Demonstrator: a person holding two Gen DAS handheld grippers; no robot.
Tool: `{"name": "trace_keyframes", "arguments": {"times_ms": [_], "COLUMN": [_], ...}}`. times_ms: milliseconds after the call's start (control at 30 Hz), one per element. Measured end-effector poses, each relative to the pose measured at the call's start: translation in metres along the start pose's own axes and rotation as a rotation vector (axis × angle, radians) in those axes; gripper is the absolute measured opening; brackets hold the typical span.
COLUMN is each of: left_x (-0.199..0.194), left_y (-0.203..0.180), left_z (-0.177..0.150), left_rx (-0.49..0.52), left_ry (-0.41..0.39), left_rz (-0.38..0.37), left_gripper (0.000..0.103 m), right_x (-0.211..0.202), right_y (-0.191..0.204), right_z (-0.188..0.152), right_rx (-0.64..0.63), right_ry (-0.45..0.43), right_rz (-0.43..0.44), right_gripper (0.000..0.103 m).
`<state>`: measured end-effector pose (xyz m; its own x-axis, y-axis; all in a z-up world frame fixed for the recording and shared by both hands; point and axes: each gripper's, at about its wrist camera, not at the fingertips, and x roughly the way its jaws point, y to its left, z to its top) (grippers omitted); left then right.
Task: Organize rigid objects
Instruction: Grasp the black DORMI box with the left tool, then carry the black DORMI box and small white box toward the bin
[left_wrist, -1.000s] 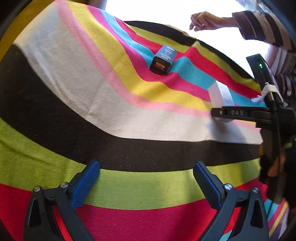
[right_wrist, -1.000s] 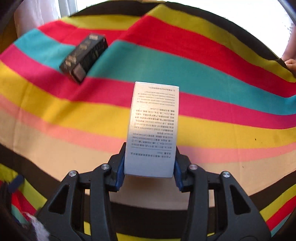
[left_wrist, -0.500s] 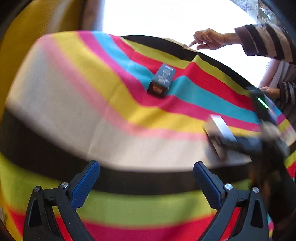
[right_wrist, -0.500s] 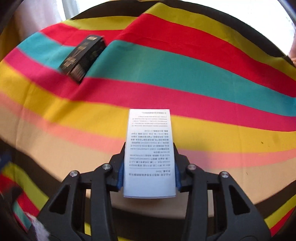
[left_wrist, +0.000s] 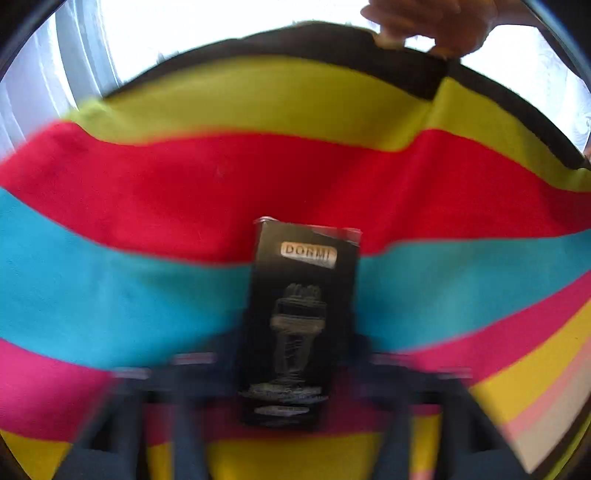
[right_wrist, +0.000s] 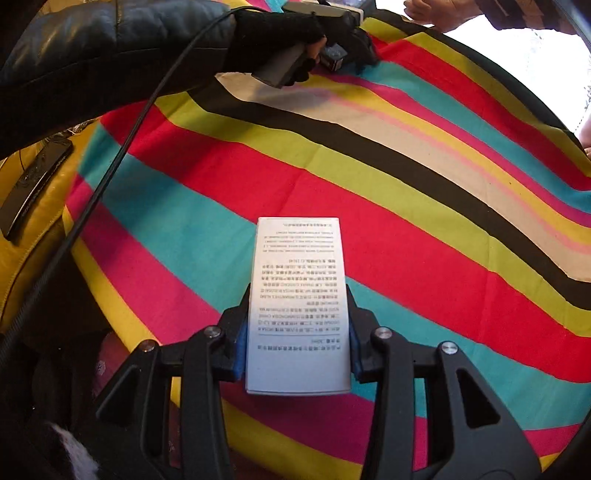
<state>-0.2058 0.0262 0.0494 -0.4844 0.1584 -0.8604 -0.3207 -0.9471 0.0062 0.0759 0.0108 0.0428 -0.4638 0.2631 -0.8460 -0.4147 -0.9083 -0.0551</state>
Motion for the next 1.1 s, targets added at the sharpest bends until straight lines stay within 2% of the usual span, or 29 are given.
{"name": "trace_keyframes", "arguments": {"times_ms": [67,100,233,300,467,767,1100], "left_x": [-0.012,-0.023,-0.063,-0.089,-0.133,-0.172,-0.186], "left_y": [-0.001,-0.004,-0.003,0.001,0.015,0.012,0.010], "left_z": [-0.020,-0.037,-0.109,-0.147,-0.204,-0.261,-0.279], "left_rx": [-0.022,0.003,0.046,0.075,0.053,0.071,0.103], "left_ry": [0.031,0.041,0.129,0.141,0.139,0.113,0.109], "left_rz": [-0.053,-0.048,-0.104,-0.105,-0.137,-0.178,-0.184], "left_gripper": [0.040,0.040,0.040,0.040,0.040,0.040,0.040], "right_x": [0.000,-0.002,-0.014,-0.012,-0.015,-0.029,-0.032], "right_y": [-0.014,-0.019,-0.030,-0.034,-0.031,-0.019,-0.003], "right_z": [0.006,0.009,0.012,0.014,0.020,0.018,0.011], "right_rx": [0.025,0.046,0.091,0.115,0.140,0.143,0.119], "right_ry": [-0.022,-0.024,-0.030,-0.022,-0.013,-0.010,-0.001], "right_rz": [0.002,0.011,0.009,0.021,0.027,-0.028,-0.058], "right_gripper": [0.045,0.045,0.045,0.045,0.045,0.045,0.045]}}
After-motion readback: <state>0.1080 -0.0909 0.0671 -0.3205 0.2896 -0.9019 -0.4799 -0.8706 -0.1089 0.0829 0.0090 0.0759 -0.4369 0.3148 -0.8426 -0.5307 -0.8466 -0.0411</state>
